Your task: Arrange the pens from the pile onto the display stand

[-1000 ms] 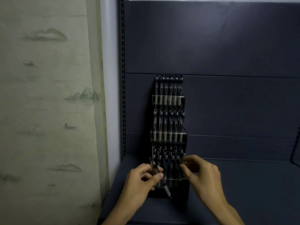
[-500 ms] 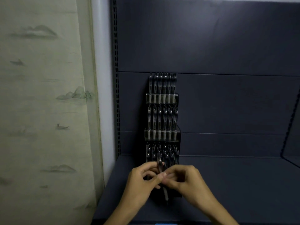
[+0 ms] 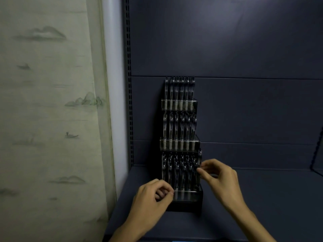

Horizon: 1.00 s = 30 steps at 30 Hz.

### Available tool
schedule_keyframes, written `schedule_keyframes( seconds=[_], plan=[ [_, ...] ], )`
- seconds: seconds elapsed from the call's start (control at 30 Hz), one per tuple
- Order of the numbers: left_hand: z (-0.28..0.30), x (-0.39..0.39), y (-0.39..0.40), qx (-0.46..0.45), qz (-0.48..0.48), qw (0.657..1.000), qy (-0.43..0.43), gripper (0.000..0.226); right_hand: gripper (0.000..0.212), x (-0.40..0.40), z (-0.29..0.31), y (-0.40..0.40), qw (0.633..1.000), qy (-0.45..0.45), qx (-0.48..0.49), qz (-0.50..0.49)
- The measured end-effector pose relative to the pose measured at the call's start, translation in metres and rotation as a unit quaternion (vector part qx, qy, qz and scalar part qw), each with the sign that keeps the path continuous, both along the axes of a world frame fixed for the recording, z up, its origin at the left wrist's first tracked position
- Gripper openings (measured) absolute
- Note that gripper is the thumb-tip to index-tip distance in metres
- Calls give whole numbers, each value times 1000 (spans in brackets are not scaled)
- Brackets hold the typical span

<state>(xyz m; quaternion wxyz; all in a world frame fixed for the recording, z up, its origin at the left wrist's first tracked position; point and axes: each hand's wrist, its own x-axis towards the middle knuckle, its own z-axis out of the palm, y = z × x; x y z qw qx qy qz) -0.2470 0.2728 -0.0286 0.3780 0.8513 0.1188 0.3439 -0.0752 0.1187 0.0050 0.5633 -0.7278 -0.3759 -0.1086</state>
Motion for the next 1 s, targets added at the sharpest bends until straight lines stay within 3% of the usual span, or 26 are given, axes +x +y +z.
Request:
schedule_keyframes(
  seconds=[0.17,0.53,0.77,1.0],
  plan=[
    [-2,-1,3,12,-1,1000,2,16,13,2,-2,3,1000,10,0,-5],
    [-3,-5,4,27,3,1000,13,15,19,4,-33,7,990,-14,-127,-68],
    [-5,-8,4,36,-1,999,22,16,17,-1,-34,5,990,-8,-131,-58],
    [-6,-15,19,141,70,986,60,7,12,-4,-37,-4,982,-26,-173,-78]
  ],
)
